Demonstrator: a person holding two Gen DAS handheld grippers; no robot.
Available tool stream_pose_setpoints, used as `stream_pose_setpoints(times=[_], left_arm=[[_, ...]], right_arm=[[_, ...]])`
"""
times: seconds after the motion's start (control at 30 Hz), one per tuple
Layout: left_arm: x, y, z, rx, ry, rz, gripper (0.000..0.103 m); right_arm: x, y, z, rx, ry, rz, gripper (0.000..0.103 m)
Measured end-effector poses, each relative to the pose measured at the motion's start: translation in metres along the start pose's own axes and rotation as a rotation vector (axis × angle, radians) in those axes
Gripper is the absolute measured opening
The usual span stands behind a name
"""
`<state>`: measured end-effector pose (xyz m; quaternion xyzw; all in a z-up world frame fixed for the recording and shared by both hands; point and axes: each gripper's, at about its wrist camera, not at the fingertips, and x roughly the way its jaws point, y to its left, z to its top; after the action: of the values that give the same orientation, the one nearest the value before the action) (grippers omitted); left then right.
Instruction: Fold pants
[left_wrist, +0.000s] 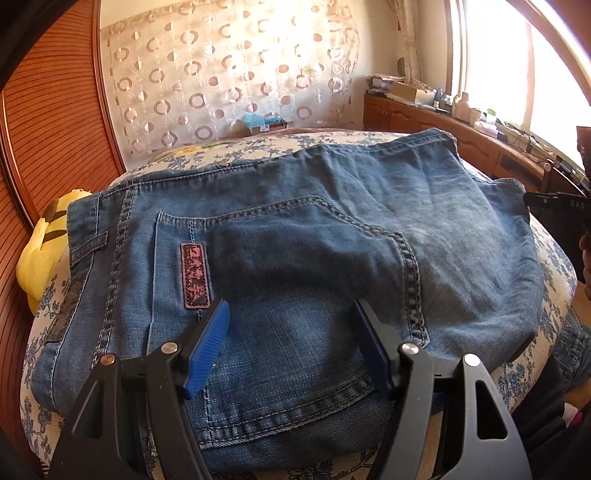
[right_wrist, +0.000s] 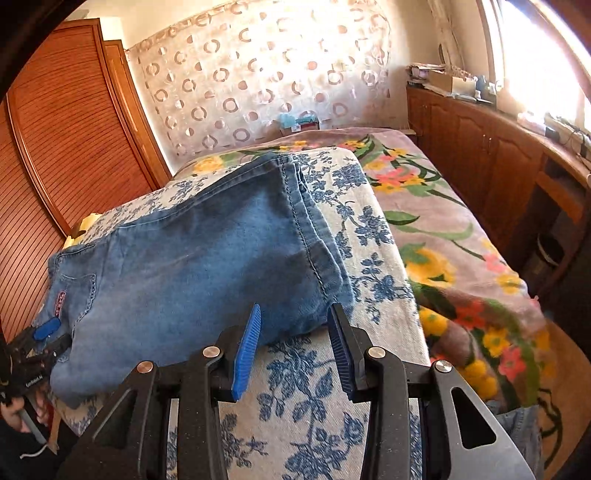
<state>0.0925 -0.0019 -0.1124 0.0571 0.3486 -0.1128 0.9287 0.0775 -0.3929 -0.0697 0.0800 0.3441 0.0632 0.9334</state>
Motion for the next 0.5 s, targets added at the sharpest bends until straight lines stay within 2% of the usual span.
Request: stream_pose_setpoints(times=[0.27, 0.3, 0.43, 0.5], left_arm=[[-0.005, 0.001, -0.008, -0.015, -0.050, -0.013, 0.069], [-0.006, 0.000, -0.008, -0.013, -0.049, -0.013, 0.069], [-0.009, -0.001, -0.006, 0.003, -0.020, -0.016, 0.069], [-0.011, 0.001, -0.004, 0.005, 0.011, -0.032, 0.069]], right_arm=[[0.018, -0.001, 0.007, 0.036, 0.031, -0.008, 0.039], [0.020, -0.001, 0.008, 0.034, 0.031, -0.007, 0.037], [0.019, 0.006, 0.012, 0.009, 0.027, 0.005, 0.009], [0.016, 0.012, 0.017, -0.007, 0.010, 0.025, 0.005]])
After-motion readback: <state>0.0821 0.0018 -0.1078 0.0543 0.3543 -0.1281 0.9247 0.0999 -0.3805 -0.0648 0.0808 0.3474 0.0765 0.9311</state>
